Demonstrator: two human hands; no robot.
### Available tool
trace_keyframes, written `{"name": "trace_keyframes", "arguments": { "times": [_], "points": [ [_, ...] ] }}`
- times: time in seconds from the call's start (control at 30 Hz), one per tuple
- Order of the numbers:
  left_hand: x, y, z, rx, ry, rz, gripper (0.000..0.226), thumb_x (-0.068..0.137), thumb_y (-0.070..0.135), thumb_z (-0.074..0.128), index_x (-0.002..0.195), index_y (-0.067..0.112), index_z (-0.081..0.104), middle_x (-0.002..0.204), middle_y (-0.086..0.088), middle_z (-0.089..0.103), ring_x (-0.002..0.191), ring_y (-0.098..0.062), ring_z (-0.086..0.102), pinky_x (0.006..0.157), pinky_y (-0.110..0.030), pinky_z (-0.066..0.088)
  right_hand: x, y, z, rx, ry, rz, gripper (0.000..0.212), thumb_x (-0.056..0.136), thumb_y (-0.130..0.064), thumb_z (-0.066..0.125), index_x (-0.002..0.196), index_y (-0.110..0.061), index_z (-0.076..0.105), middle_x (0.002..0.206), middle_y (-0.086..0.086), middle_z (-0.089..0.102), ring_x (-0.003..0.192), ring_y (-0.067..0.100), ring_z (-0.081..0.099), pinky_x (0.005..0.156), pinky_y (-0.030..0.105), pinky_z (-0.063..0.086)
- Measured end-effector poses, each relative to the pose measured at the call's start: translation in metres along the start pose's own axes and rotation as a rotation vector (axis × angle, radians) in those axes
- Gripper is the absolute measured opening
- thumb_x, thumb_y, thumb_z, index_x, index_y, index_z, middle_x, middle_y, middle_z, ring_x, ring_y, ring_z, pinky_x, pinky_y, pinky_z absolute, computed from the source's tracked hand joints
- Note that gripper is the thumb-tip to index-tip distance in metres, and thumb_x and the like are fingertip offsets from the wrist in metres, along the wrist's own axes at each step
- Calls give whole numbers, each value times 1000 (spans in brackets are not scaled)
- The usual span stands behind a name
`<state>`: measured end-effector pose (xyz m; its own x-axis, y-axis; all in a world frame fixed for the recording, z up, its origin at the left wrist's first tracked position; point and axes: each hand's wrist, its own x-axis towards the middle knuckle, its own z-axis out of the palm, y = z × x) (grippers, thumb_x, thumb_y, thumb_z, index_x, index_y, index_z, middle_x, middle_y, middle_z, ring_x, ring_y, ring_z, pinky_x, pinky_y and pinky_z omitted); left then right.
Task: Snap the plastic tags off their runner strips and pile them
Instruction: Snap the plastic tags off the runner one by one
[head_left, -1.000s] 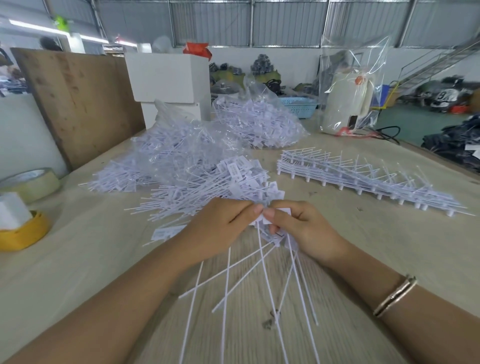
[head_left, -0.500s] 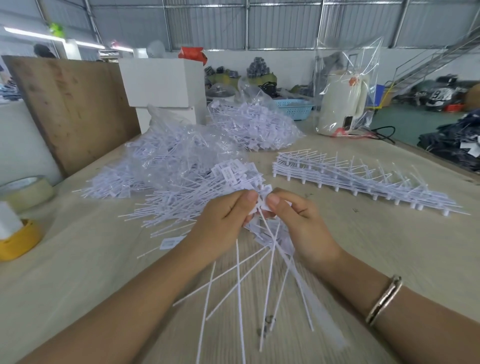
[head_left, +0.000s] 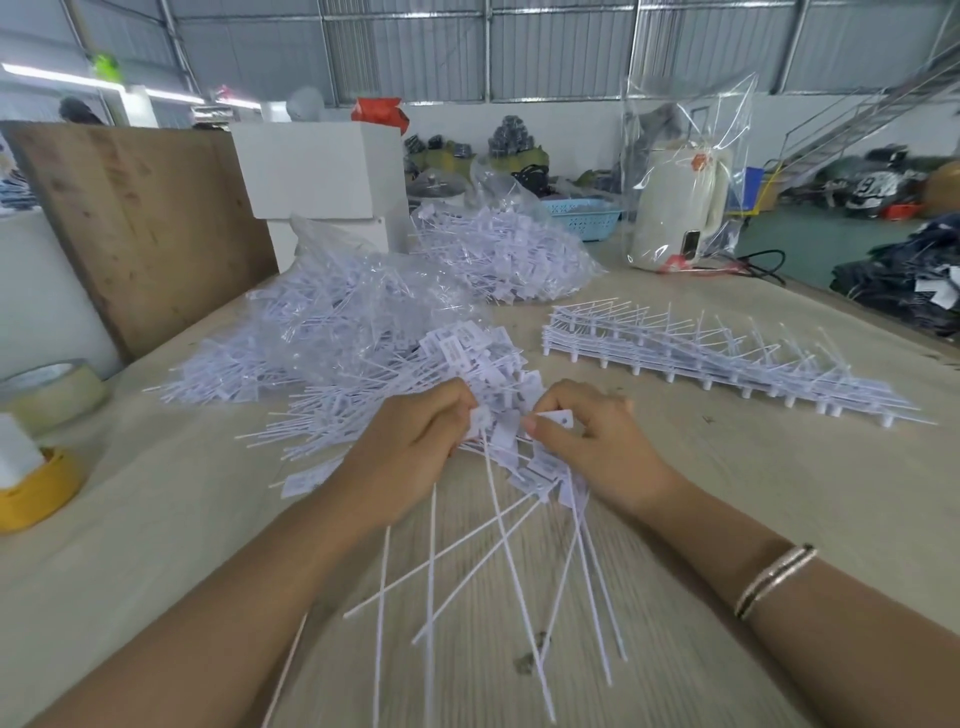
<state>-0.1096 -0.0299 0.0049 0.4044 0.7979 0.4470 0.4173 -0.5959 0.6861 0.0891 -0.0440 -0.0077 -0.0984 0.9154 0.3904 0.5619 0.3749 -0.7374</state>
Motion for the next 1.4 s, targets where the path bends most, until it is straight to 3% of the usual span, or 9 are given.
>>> {"name": "trace_keyframes", "arguments": {
  "times": [0.27,0.4,0.53,0.6,0.77,1.07,1.17,1.3,1.4],
  "points": [
    [-2,3,8,190,-58,106,31,86,4,46,101,30,41,80,13,50,64,-6,46,58,-22,36,-4,-5,4,-222,136,-134,7,85,-45,58,82,-39,56,83,-21,52,86,-3,47,80,31,20],
    [-4,8,12,162,4,171,30,88,0,52,96,27,43,65,16,43,64,6,47,59,-9,33,-8,-13,15,-198,-26,-151,44,80,-66,35,74,-31,62,75,-11,55,88,1,48,89,36,23],
    [-4,12,9,211,-30,123,5,92,27,50,96,27,47,76,13,50,64,-4,48,58,-18,35,-6,-10,11,5,-27,-151,28,92,-30,58,68,-17,65,71,-2,58,83,13,55,94,57,30],
    [-2,10,6,322,-27,104,22,88,44,39,90,26,52,77,12,52,66,-7,49,60,-25,38,-6,-11,8,119,-18,-129,29,92,-20,58,64,-24,61,70,-2,54,79,12,53,94,62,30],
    [0,7,6,417,-76,105,40,92,47,40,61,22,40,57,6,42,55,-9,42,57,-33,36,-7,-15,7,170,-51,-134,27,82,-30,54,56,-36,56,64,-11,52,74,7,50,93,62,31],
    [-1,4,11,121,-102,102,39,96,39,45,60,24,44,47,10,35,46,-6,34,48,-19,25,-11,-15,6,455,-144,-113,19,78,-31,62,65,-17,66,54,-9,57,53,2,51,60,16,40],
    [0,8,15,-24,-44,60,34,89,41,43,58,28,45,48,12,36,47,-2,35,49,-15,27,-9,-15,9,524,-65,-118,22,77,-27,61,56,-29,65,55,-12,55,53,1,50,59,13,39],
    [3,11,23,-219,15,-43,46,83,50,41,69,7,51,53,13,38,53,-5,37,58,-25,32,-8,-15,13,577,21,-161,29,82,-25,57,55,-33,65,53,-15,55,54,-2,50,60,10,40],
    [3,16,25,-319,34,-75,38,82,51,43,64,18,50,53,14,38,54,-7,37,62,-29,33,-9,-14,14,627,53,-151,26,86,-27,61,60,-28,66,56,-10,56,56,3,52,61,12,43]
  ]
}}
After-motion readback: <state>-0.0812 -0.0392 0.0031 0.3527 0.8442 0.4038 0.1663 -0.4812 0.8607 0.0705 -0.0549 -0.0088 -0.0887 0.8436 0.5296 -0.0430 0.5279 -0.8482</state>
